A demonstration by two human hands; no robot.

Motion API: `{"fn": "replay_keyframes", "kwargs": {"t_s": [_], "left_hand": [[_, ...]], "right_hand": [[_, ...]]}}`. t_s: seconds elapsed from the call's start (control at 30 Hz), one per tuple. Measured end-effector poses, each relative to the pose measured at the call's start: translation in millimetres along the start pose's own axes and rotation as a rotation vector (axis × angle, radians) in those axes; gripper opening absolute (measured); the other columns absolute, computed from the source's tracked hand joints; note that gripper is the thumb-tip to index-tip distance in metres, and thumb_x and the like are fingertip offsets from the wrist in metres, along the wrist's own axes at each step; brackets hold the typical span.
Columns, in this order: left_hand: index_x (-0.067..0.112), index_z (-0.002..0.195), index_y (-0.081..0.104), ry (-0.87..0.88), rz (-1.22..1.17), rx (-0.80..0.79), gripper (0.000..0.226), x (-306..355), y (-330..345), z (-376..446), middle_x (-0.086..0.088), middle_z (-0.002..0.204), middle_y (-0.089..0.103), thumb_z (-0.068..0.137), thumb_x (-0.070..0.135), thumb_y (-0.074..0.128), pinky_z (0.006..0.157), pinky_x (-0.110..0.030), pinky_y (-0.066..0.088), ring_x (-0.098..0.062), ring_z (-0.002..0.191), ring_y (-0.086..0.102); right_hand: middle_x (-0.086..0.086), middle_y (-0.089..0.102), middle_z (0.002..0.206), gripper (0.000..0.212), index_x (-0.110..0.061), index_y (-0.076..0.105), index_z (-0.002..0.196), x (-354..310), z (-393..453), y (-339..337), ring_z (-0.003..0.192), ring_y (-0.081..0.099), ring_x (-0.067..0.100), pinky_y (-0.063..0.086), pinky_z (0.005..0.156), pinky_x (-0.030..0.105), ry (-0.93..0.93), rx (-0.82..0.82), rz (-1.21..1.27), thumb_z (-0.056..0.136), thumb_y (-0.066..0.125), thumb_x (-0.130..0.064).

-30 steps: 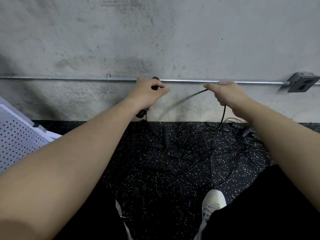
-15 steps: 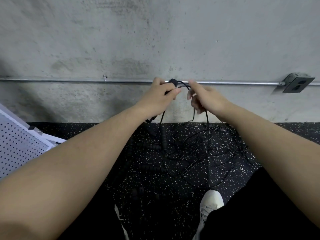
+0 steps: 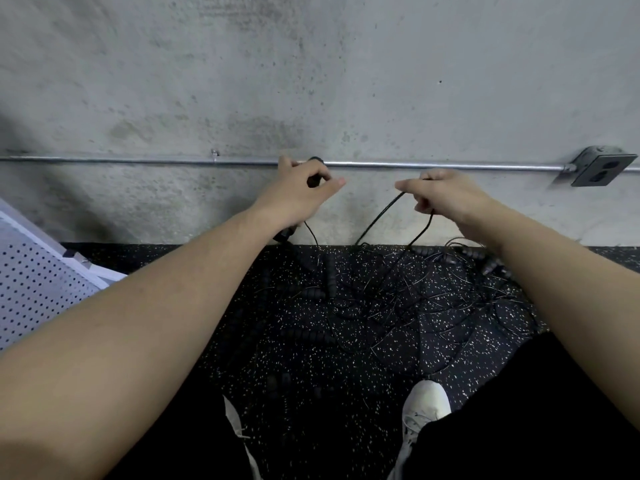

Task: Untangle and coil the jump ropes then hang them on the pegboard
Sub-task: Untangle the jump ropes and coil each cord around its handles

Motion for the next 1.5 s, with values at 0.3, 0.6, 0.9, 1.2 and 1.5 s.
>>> {"fn": "replay_keyframes", "kwargs": {"t_s": [0.3,0.6,0.9,1.2,1.5], "left_hand": [[0.029,0.094,0.065,0.197,0.017,-0.118,0.029,31,28,-12,0.004,0.117,0.042,0.106,0.047,0.045,0.056,-0.021,0.05,-0.007,0.065,0.053],[0.027,0.081,0.06,0.109,-0.089,0.02,0.034,15,9,0,0.009,0.106,0.038,0.106,0.046,0.046,0.043,-0.021,0.046,-0.014,0.056,0.053],[0.024,0.086,0.06,-0.017,0.051,0.011,0.037,3,1,2,0.001,0.12,0.038,0.107,0.048,0.042,0.043,-0.022,0.045,-0.017,0.053,0.054],[0.034,0.102,0.069,0.182,0.158,-0.145,0.031,24,21,-8,0.004,0.126,0.039,0.099,0.059,0.051,0.078,-0.023,0.046,-0.011,0.09,0.059],[0.025,0.098,0.073,0.152,0.046,-0.073,0.036,16,14,3,0.002,0.122,0.041,0.103,0.052,0.05,0.051,-0.018,0.048,-0.013,0.071,0.056]], "right_hand": [[0.003,0.038,0.061,0.049,-0.021,0.043,0.063,-32,-17,41,0.051,0.03,0.012,0.027,0.052,0.029,-0.238,-0.051,-0.017,0.101,0.048,-0.051],[0.003,0.055,0.058,0.05,-0.011,0.059,0.079,-7,-8,28,0.052,0.047,0.018,0.043,0.06,0.032,-0.061,-0.175,0.002,0.104,0.022,-0.032],[-0.001,0.054,0.051,0.02,-0.019,0.06,0.086,-15,-3,21,0.044,0.032,0.014,0.023,0.044,0.02,-0.089,0.057,0.212,0.098,0.045,-0.017],[-0.004,0.049,0.047,0.023,-0.019,0.048,0.073,-24,-12,37,0.041,0.029,0.011,0.023,0.041,0.022,-0.163,-0.026,0.0,0.095,0.048,-0.019],[0.005,0.051,0.049,0.045,-0.016,0.059,0.077,-14,-11,33,0.048,0.047,0.02,0.048,0.06,0.031,-0.1,-0.145,-0.035,0.102,0.046,-0.05]]}}
Point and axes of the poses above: each hand's wrist, its own z-axis towards the middle knuckle, its own y-axis out of the palm, x = y × z, the point moved 1 cm from there along z, towards the middle knuckle
